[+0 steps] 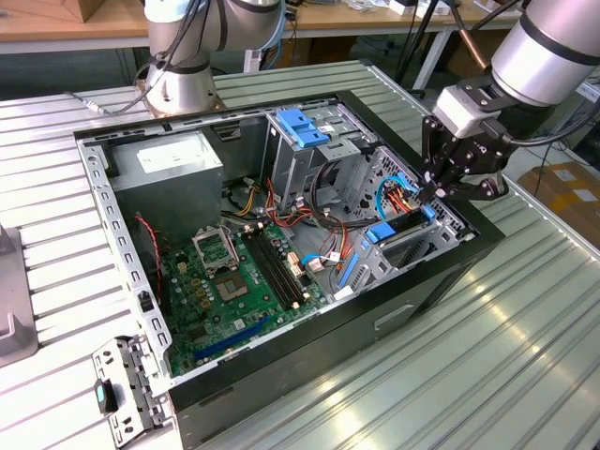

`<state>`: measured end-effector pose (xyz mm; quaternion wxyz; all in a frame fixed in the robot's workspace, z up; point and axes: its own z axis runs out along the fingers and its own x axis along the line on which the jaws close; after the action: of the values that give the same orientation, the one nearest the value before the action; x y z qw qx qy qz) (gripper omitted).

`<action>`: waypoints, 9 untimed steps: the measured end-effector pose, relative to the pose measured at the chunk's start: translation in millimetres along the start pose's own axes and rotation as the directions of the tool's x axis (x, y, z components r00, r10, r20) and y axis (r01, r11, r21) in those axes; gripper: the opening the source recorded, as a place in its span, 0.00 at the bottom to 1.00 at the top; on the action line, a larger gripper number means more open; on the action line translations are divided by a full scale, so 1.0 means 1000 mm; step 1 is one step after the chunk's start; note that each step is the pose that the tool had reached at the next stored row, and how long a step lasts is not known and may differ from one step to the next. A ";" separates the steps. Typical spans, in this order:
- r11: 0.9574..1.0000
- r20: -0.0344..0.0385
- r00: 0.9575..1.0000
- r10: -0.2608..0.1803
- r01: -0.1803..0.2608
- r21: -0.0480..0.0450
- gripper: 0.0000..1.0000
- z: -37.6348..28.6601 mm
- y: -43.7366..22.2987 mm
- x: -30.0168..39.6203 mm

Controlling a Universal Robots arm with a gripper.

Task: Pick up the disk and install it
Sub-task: 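Insert the first disk wire, then insert the second disk wire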

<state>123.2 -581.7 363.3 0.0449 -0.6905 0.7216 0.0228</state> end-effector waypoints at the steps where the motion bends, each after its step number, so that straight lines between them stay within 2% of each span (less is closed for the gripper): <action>1: 1.000 0.000 1.000 0.000 0.000 0.000 0.10 -0.0027 -0.0026 -0.0003; 3: 1.000 0.000 1.000 0.000 0.000 -0.002 0.10 -0.0055 -0.0077 -0.0009; 9: 1.000 0.000 1.000 0.000 0.000 -0.003 0.10 -0.0053 -0.0085 -0.0009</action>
<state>131.6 -581.7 368.9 0.0441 -0.6905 0.7216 0.0237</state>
